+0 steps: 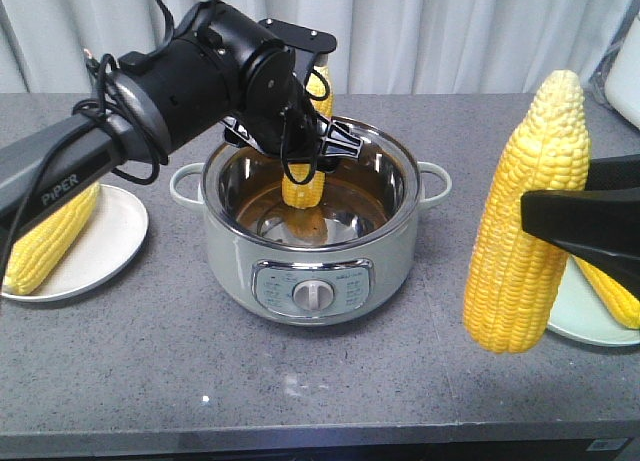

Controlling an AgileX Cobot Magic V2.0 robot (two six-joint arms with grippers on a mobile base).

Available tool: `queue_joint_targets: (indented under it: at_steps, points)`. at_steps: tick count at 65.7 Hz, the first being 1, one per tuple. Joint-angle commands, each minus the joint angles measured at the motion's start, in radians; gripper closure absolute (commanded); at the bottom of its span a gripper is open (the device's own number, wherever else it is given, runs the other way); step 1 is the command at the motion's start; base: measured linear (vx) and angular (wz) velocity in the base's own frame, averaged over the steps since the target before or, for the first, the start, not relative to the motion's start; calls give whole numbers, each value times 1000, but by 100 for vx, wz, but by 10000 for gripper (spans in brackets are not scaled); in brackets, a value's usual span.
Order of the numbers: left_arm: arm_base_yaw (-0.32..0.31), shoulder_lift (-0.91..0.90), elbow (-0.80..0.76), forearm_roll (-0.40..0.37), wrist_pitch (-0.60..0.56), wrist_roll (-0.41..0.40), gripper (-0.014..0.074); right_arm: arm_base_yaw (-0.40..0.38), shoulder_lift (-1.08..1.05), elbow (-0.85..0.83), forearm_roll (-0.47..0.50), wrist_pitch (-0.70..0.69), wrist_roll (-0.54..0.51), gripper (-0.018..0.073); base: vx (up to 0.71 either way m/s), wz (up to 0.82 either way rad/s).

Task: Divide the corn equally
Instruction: 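Close the left gripper around the last corn cob, then lift the last cob out of the pot with the left gripper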

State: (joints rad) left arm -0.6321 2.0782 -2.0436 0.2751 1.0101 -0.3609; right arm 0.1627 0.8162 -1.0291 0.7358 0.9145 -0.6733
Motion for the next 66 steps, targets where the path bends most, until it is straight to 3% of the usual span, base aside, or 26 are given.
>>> queue_joint_targets:
  at_steps: [1,36,56,66]
  points:
    - [1,-40,-34,13,-71,-13,2,-5,-4,-24,36,-52,-8,364,0,0]
    - [1,62,-34,59,-172,-13,24,-5,-4,-24,36,-52,-8,364,0,0]
    - [1,54,-34,59,-173,-13,269,-5,-4,-24,36,-52,-8,364,0,0]
    - [1,36,-34,59,-172,-13,325,-5,-4,-24,36,-52,-8,364,0,0]
